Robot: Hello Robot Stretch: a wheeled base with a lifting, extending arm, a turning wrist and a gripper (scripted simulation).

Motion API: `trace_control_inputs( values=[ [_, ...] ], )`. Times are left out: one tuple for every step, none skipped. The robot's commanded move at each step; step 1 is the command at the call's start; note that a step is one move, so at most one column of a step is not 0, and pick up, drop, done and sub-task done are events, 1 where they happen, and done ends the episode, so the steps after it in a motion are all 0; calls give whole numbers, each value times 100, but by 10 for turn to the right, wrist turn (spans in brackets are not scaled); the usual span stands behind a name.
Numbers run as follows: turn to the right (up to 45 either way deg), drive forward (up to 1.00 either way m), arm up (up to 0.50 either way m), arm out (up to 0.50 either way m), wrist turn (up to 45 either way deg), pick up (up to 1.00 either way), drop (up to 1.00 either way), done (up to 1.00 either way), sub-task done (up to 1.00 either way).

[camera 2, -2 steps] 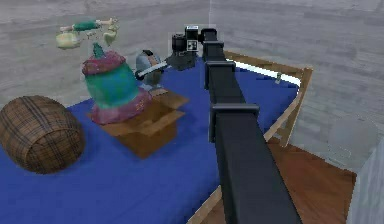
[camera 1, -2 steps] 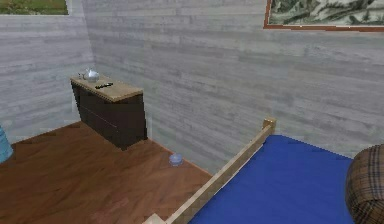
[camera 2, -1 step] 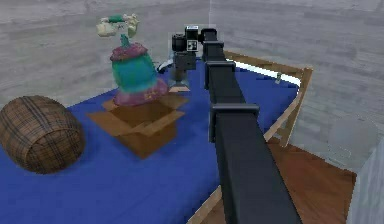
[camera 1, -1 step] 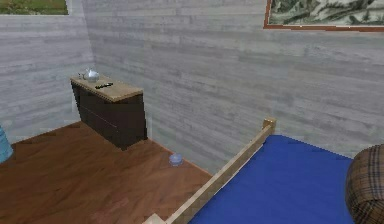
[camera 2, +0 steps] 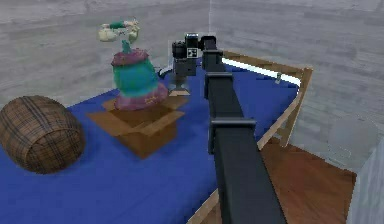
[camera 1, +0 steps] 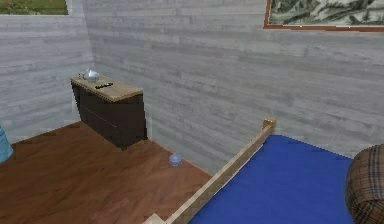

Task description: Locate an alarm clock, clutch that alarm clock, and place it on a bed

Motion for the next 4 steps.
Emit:
trace_control_inputs(
  values=[
    [0,0,-32,0,0,0,0,0,0],
    [0,0,0,0,0,0,100,0,0],
    [0,0,2,0,0,0,0,0,0],
    [0,0,0,-8,0,0,0,0,0]
  ],
)
